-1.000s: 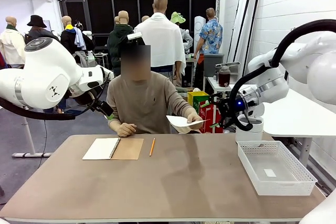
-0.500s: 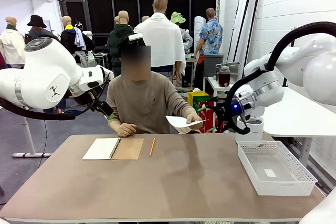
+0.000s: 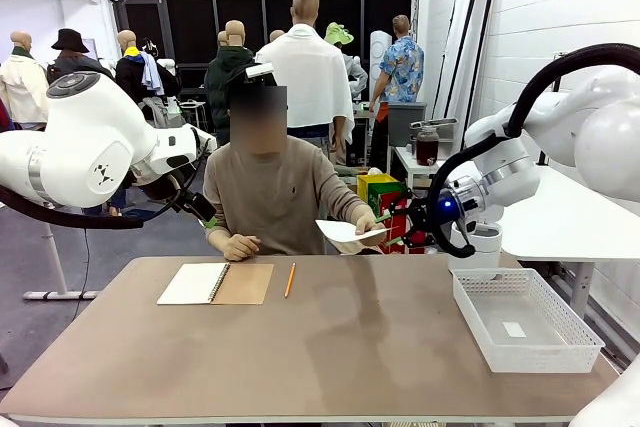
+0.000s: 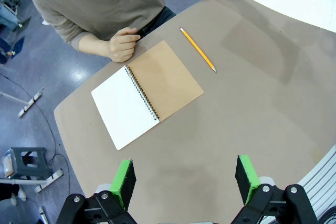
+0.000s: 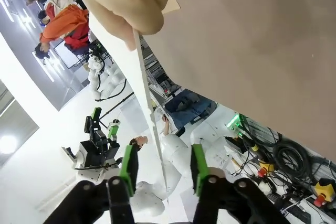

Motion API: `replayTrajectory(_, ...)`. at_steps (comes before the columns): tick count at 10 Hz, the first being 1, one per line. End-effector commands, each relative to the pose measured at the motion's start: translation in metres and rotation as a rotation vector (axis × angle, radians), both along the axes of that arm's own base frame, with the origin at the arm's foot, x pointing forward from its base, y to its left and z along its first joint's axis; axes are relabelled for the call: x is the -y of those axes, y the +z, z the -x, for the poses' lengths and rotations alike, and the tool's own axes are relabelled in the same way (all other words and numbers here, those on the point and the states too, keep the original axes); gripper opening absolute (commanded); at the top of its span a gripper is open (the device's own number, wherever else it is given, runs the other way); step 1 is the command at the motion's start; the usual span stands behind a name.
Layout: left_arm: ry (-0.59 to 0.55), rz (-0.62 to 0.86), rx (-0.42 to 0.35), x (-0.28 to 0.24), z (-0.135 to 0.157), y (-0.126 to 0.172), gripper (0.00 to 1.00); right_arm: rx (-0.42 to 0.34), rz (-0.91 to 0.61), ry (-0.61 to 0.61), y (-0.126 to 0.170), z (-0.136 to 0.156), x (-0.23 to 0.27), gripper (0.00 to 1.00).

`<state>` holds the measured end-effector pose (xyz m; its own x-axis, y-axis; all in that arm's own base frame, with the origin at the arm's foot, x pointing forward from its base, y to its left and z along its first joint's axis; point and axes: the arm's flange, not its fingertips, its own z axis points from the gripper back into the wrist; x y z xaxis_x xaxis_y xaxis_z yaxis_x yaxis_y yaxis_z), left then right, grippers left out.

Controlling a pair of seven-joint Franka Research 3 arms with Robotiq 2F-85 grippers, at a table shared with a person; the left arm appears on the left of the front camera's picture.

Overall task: Sort the paper based on its condition.
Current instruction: If a person hands you a paper, place it in the Organizing basket , and if it's crumpled, put it in the Trash can.

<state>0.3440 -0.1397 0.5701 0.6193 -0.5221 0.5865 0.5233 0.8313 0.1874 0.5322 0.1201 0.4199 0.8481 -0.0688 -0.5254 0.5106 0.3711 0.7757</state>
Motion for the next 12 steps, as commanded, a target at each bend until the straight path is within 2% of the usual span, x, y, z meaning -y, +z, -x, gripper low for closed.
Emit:
replayTrajectory(1,0.001,0.0,0.0,0.0,0.0,0.0,1.0,-0.022,-0.026,-0.017,-0.001,-0.004,-0.006,0.25)
replayTrajectory(2,0.001,0.0,0.0,0.0,0.0,0.0,1.0,-0.026,-0.022,-0.022,-0.001,-0.004,-0.005,0.17)
replayTrajectory(3,0.001,0.0,0.0,0.0,0.0,0.0,1.0,-0.031,-0.015,-0.023,-0.001,-0.005,-0.005,0.0)
replayTrajectory(8,0.001,0.0,0.0,0.0,0.0,0.0,1.0,-0.019,-0.012,0.003,0.005,-0.002,-0.011,0.0)
replayTrajectory(10,0.001,0.0,0.0,0.0,0.0,0.0,1.0,0.056,0.006,0.026,0.03,0.002,-0.004,0.0)
replayTrajectory(12,0.001,0.0,0.0,0.0,0.0,0.0,1.0,0.137,0.069,-0.002,0.055,0.004,0.027,0.0)
